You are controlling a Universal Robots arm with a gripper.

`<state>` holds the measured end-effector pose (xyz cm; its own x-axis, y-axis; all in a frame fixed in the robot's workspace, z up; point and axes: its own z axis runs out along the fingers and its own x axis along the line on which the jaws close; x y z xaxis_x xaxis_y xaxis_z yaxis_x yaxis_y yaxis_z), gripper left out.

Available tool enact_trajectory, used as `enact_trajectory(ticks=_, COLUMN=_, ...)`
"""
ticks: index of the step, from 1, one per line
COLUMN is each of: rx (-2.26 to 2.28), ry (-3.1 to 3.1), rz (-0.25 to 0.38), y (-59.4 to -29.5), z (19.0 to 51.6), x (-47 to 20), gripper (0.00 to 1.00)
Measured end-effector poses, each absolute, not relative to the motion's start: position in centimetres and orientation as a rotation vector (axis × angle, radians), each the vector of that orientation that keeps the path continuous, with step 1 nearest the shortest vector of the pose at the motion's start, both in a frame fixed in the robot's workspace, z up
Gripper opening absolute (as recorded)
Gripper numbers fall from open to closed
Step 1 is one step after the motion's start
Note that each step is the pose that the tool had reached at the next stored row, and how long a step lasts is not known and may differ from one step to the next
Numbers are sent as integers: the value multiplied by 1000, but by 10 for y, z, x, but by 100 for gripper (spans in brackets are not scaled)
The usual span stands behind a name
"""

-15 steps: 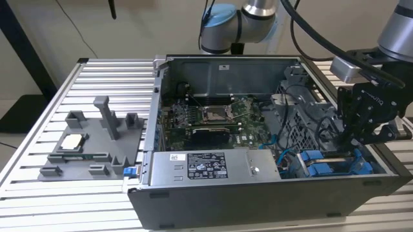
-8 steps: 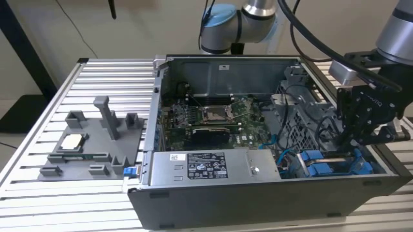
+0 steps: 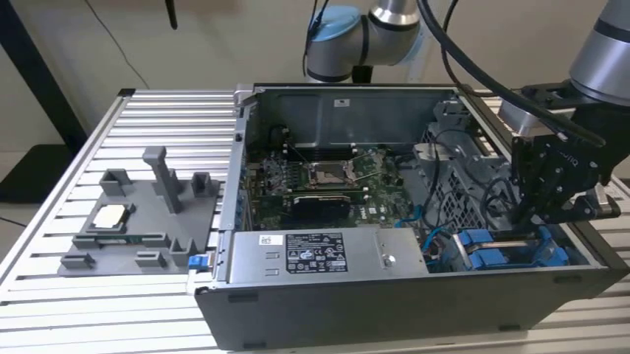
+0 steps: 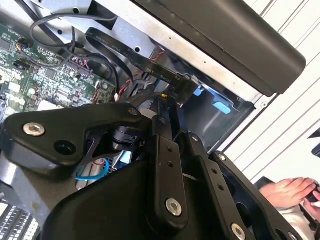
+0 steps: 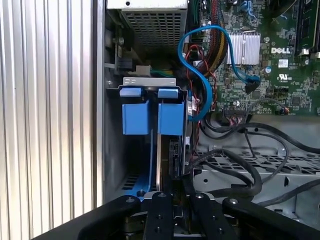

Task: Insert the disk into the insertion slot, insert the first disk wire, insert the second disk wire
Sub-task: 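Insert the first disk wire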

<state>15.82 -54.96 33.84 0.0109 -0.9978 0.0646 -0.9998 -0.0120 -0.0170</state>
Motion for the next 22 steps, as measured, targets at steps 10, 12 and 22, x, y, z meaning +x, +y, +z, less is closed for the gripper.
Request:
enact_trajectory(ticks=10, rx=2210, ry=-2185, rz=88, y=-550, z=342, x=158, gripper=27)
enact_trajectory(ticks=12, rx=2210, ry=-2185, rz=88, y=-550, z=346, x=158, gripper=27)
enact_trajectory(ticks=22, rx=2210, ry=-2185, rz=88, y=-550, z=365, x=158, gripper=27)
